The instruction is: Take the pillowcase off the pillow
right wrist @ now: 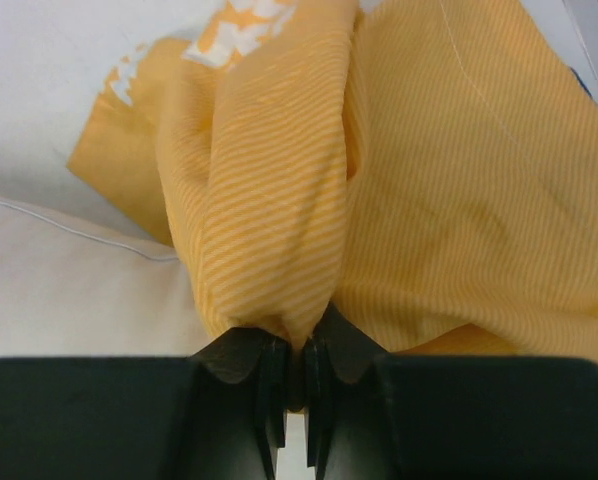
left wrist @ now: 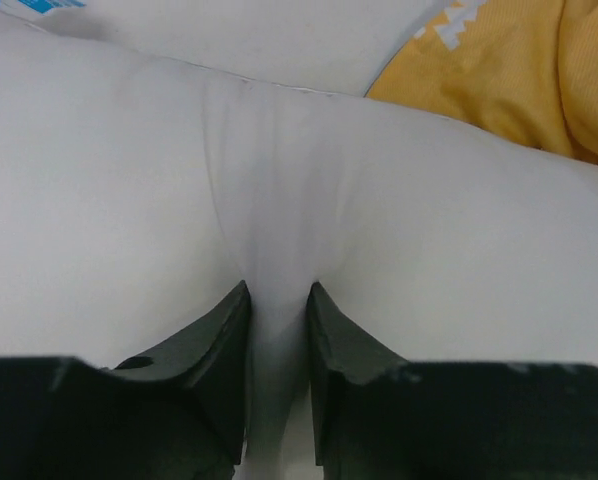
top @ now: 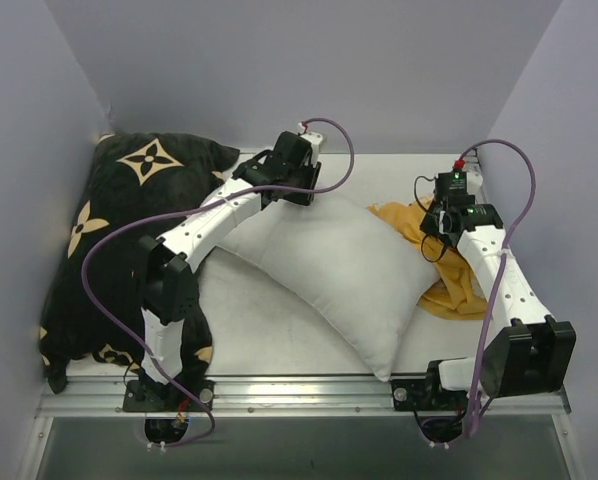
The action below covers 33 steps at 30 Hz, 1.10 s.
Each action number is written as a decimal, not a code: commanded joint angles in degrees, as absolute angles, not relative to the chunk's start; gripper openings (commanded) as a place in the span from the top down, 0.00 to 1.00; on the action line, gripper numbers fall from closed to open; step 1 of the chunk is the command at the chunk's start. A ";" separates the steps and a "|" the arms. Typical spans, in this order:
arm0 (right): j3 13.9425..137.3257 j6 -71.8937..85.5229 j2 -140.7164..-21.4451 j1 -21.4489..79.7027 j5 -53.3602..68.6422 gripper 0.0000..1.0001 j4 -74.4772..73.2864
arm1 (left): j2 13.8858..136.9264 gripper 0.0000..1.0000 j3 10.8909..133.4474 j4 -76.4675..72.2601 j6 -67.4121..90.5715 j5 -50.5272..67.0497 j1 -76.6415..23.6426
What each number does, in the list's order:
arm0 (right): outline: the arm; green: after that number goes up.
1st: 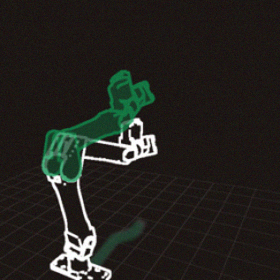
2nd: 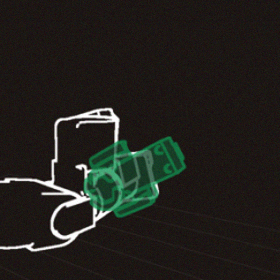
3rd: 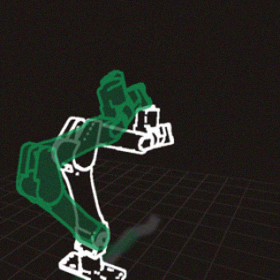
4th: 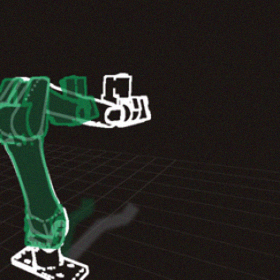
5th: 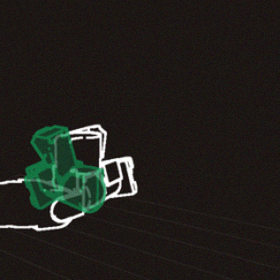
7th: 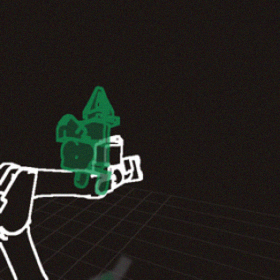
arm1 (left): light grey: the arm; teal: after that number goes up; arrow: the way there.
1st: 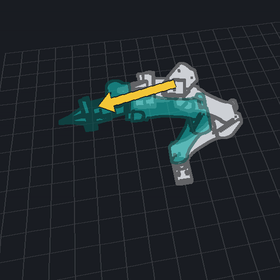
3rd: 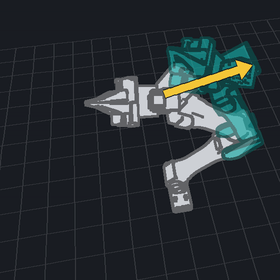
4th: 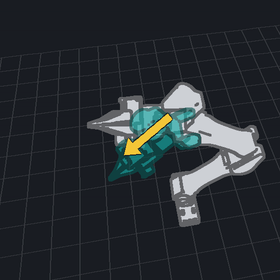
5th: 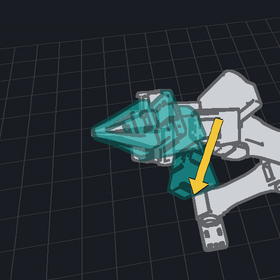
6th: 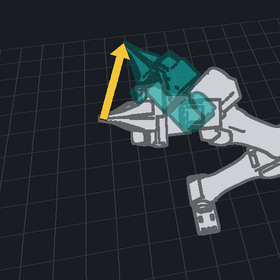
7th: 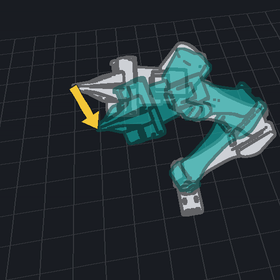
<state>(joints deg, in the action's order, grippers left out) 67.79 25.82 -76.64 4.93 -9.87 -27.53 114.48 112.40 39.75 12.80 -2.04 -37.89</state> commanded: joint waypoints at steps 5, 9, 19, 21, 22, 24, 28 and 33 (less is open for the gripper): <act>64.42 24.44 -74.28 4.75 -8.79 0.57 -26.28 | 105.65 0.42 103.38 33.32 13.36 -9.66 -38.67; 65.74 23.73 -70.93 4.75 -8.26 0.01 -27.85 | 100.12 0.25 98.89 29.11 13.36 -12.12 -38.85; 70.05 23.11 -61.19 5.18 -1.16 0.00 -32.17 | 81.93 0.03 91.77 27.86 14.23 -13.45 -39.29; 69.18 23.29 -59.86 6.23 2.61 0.00 -32.08 | 79.20 0.03 88.87 26.64 15.29 -13.10 -39.90; 68.82 23.47 -59.24 6.94 3.25 0.00 -32.08 | 76.32 0.03 85.55 26.11 15.47 -12.92 -39.99; 67.42 23.82 -57.84 9.30 2.64 0.00 -31.90 | 73.67 0.03 82.46 25.75 16.96 -12.83 -40.17; 64.52 25.92 -55.64 19.21 -0.52 0.00 -30.33 | 65.94 0.02 74.28 25.58 18.72 -13.18 -40.25; 60.83 27.42 -54.40 26.27 -5.10 0.00 -27.60 | 59.60 0.03 65.40 25.31 19.69 -14.06 -40.34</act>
